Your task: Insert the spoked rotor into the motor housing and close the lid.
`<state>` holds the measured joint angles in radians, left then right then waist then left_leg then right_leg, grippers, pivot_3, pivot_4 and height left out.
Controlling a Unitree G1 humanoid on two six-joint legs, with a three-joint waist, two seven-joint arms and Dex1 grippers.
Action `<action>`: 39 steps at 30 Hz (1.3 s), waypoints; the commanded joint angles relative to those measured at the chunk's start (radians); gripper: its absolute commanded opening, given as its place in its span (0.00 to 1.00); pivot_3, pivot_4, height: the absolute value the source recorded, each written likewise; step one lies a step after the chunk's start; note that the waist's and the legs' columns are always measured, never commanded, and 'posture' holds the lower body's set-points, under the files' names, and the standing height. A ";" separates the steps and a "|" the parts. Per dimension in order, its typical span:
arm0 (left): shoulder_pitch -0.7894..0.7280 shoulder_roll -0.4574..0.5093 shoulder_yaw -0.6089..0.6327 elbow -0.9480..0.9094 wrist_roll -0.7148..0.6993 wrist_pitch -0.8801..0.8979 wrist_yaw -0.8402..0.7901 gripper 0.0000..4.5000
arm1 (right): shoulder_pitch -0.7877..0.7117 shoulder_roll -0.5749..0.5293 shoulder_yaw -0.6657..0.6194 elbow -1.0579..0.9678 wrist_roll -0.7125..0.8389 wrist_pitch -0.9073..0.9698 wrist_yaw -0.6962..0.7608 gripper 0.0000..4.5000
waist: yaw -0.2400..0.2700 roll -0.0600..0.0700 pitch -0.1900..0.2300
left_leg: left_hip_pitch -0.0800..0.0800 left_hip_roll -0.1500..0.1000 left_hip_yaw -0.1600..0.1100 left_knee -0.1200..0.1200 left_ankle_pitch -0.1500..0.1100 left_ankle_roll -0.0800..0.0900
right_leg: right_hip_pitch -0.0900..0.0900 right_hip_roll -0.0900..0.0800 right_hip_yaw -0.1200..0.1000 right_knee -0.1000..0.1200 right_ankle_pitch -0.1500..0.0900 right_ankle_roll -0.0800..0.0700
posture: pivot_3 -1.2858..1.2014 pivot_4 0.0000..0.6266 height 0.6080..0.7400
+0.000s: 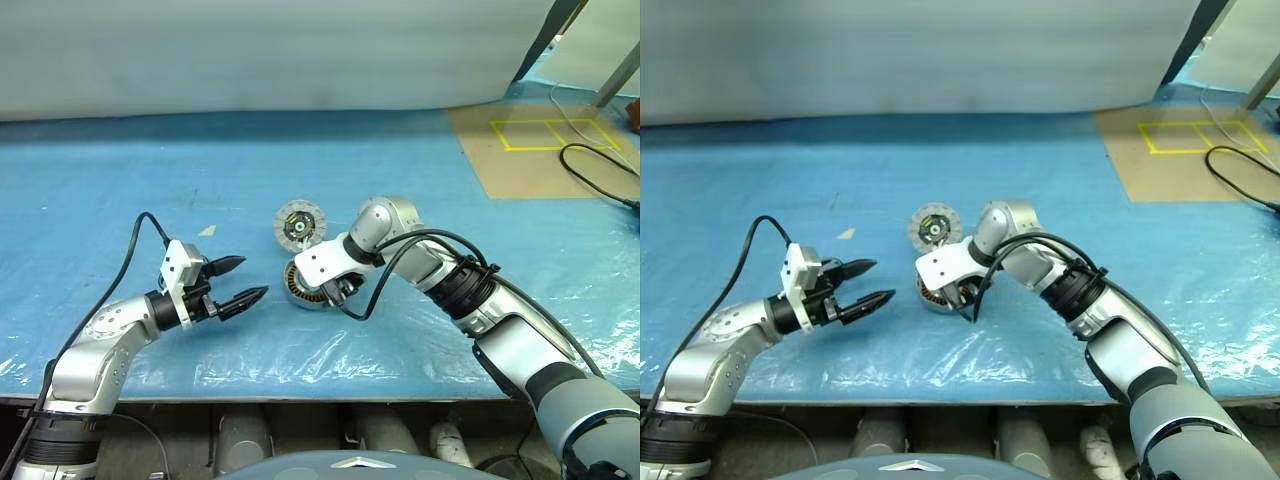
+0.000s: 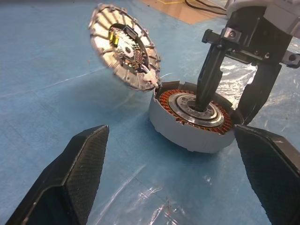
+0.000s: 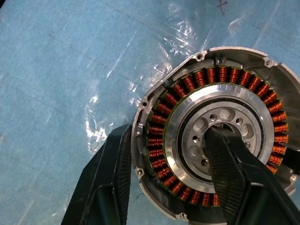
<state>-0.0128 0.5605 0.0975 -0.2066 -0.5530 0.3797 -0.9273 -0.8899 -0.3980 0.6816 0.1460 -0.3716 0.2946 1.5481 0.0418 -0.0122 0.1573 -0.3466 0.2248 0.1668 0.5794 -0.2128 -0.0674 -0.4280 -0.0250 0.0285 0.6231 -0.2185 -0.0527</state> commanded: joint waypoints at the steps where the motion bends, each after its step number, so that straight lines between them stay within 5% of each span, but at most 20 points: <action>1: 0.001 -0.002 -0.001 -0.044 -0.009 0.002 0.006 1.00 | 0.010 0.004 0.042 0.055 -0.005 0.065 0.029 0.48 | 0.000 0.000 0.000 | 0.001 0.000 0.000 0.000 0.000 0.000 | 0.001 0.000 0.000 0.000 0.000 0.000 | 0.52 0.24 1.00; 15: -0.007 -0.010 -0.010 -0.037 -0.003 0.003 0.013 1.00 | -0.075 -0.034 0.109 -0.142 0.082 0.335 0.065 0.48 | 0.002 0.000 0.000 | 0.001 0.000 0.000 -0.002 0.000 0.000 | 0.003 -0.001 -0.001 -0.003 0.000 0.000 | 0.52 0.24 1.00; 21: -0.015 -0.015 -0.015 -0.025 0.001 -0.004 0.009 1.00 | -0.076 -0.020 0.123 -0.147 0.104 0.368 0.032 0.86 | -0.001 0.000 0.000 | -0.001 0.000 0.000 -0.002 0.000 0.000 | 0.000 0.000 -0.001 -0.003 0.000 0.000 | 0.52 0.24 1.00; 26: -0.009 -0.013 -0.012 -0.021 0.002 -0.007 0.004 1.00 | -0.182 0.037 0.076 -0.067 0.163 0.339 0.044 0.86 | -0.005 0.001 0.000 | -0.002 0.000 0.000 -0.002 0.000 -0.001 | -0.004 0.000 0.000 0.000 0.000 0.000 | 0.52 0.24 1.00; 39: -0.020 0.006 -0.005 -0.003 -0.001 -0.006 -0.032 1.00 | -0.188 -0.146 -0.123 -0.225 0.495 0.328 0.029 0.86 | 0.001 0.000 0.001 | -0.004 0.000 0.000 -0.003 0.000 -0.001 | -0.004 0.001 0.000 -0.001 0.000 0.000 | 0.52 0.24 1.00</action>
<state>-0.0276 0.5510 0.0787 -0.1981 -0.5473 0.3889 -0.9448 -1.0686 -0.5375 0.6278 -0.0431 0.0809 0.6389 1.5561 0.0428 -0.0122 0.1581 -0.3503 0.2248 0.1667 0.5771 -0.2123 -0.0683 -0.4323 -0.0243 0.0286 0.6222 -0.2186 -0.0524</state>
